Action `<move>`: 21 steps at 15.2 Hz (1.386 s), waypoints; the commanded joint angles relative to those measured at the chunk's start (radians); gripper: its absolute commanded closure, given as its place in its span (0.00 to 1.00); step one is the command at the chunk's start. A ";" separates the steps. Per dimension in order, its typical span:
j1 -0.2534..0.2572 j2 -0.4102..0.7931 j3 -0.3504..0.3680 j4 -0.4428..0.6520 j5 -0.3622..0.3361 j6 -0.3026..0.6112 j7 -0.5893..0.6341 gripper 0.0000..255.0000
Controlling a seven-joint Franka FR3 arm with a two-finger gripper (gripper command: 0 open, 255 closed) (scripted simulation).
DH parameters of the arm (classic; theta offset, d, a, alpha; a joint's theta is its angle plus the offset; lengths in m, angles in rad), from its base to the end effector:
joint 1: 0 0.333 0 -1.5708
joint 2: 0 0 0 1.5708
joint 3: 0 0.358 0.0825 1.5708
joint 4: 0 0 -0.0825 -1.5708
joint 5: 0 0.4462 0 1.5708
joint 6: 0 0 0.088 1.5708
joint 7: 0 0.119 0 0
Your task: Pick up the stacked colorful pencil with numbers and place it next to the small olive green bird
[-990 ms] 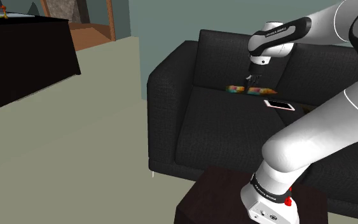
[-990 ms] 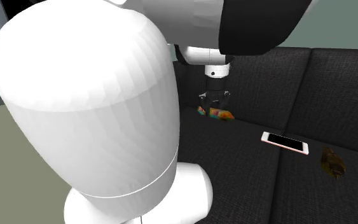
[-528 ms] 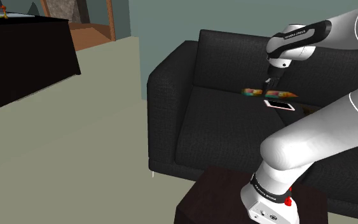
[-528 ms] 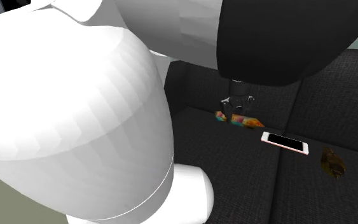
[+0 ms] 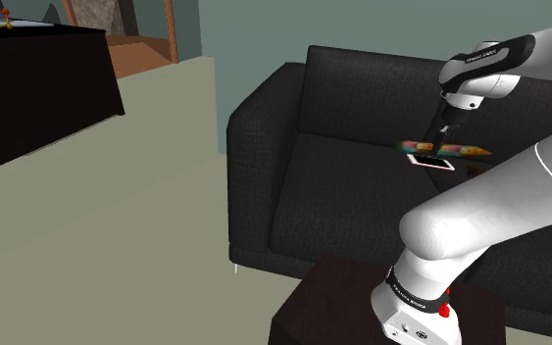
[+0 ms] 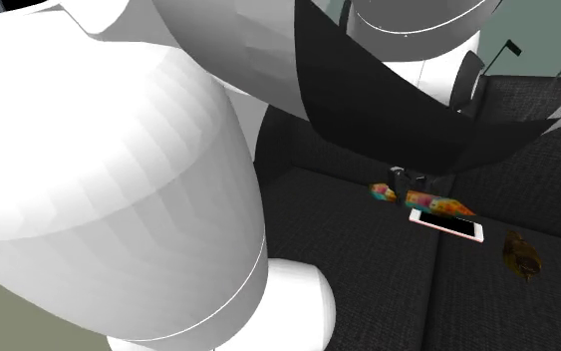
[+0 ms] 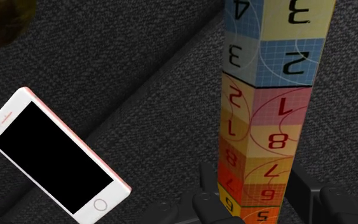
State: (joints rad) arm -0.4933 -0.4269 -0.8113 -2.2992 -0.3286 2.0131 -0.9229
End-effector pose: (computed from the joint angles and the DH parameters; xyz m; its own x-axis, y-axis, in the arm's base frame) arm 0.0938 -0.4993 0.4631 0.9795 -0.1996 0.0260 -0.2003 -0.9793 0.0282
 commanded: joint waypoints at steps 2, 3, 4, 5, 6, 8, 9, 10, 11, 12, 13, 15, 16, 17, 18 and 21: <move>0.001 0.013 -0.021 -0.026 -0.002 0.041 -0.011 1.00; 0.002 0.019 -0.026 -0.036 -0.002 0.055 -0.013 1.00; 0.003 0.025 -0.032 -0.045 -0.002 0.070 -0.014 1.00; 0.005 0.031 -0.038 -0.054 -0.001 0.085 -0.016 1.00; 0.007 0.038 -0.045 -0.063 0.000 0.100 -0.018 1.00; 0.011 0.052 -0.057 -0.080 0.003 0.130 -0.022 1.00; 0.014 0.060 -0.064 -0.088 0.005 0.146 -0.024 1.00; 0.017 0.068 -0.071 -0.096 0.007 0.161 -0.027 1.00; 0.020 0.077 -0.078 -0.104 0.010 0.177 -0.030 1.00; 0.023 0.086 -0.085 -0.111 0.013 0.193 -0.034 1.00; 0.026 0.095 -0.092 -0.119 0.017 0.208 -0.037 1.00; 0.034 0.115 -0.108 -0.133 0.025 0.241 -0.045 1.00; 0.039 0.126 -0.116 -0.140 0.030 0.257 -0.050 1.00; 0.043 0.137 -0.124 -0.146 0.036 0.273 -0.055 1.00; 0.049 0.149 -0.132 -0.153 0.043 0.290 -0.061 1.00; 0.058 0.170 -0.147 -0.163 0.056 0.318 -0.072 1.00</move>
State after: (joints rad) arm -0.4377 -0.2625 -0.9539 -2.4602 -0.2760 2.3237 -0.9913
